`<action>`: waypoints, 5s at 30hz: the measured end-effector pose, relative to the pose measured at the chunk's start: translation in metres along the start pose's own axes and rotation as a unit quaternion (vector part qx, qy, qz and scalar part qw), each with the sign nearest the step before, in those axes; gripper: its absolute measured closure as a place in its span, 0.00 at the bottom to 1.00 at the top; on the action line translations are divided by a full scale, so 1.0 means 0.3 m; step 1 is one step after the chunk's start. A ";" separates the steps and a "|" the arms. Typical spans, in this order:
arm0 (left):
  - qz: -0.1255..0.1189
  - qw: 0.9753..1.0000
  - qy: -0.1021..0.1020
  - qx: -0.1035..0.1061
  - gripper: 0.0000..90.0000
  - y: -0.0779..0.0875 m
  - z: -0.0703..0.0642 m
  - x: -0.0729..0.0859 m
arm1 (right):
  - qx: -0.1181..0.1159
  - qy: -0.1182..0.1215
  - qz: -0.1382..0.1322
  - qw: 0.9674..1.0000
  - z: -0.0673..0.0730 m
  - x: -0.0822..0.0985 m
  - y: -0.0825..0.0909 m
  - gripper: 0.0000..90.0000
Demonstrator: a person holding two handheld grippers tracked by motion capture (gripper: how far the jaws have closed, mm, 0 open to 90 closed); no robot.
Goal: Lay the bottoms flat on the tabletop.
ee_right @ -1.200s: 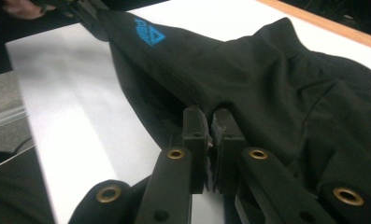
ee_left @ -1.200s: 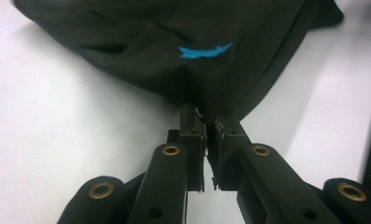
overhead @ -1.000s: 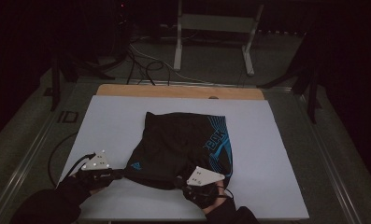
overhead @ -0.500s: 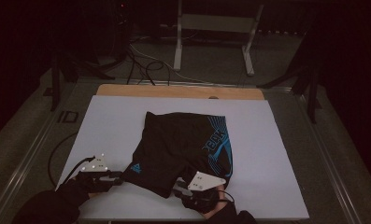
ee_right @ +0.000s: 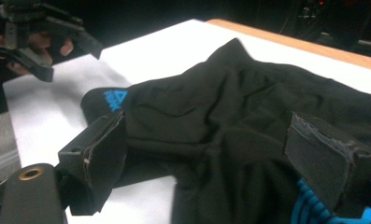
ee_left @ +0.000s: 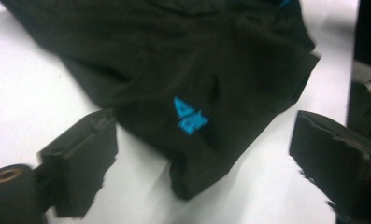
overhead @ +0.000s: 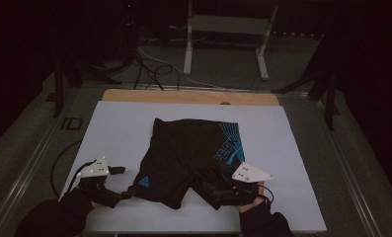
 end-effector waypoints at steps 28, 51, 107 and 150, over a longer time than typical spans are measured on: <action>-0.055 0.991 -0.055 0.104 0.04 -0.153 -0.213 -0.279 | 0.095 -0.039 0.008 0.995 -0.248 0.105 0.160 0.15; 0.004 0.979 -0.103 0.176 0.18 -0.577 -0.425 -0.339 | 0.115 -0.061 0.003 0.991 -0.303 0.113 0.175 0.15; 0.022 0.996 -0.082 0.034 0.95 -0.572 -0.317 -0.307 | 0.031 0.045 0.218 0.974 -0.118 0.283 0.075 0.96; 0.111 0.986 -0.119 0.030 0.69 -0.619 -0.451 -0.153 | 0.025 0.015 0.229 0.973 -0.151 0.295 0.139 0.68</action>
Point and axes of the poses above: each handheld gripper's, and its own axes: y roughly backward along the jaws, x roughly out of its underside, z roughly to its left, the point moved 4 cm from there along -y, roughly forward along the jaws, and after that the axes turned 1 degree about z, right-handed, at the moved point
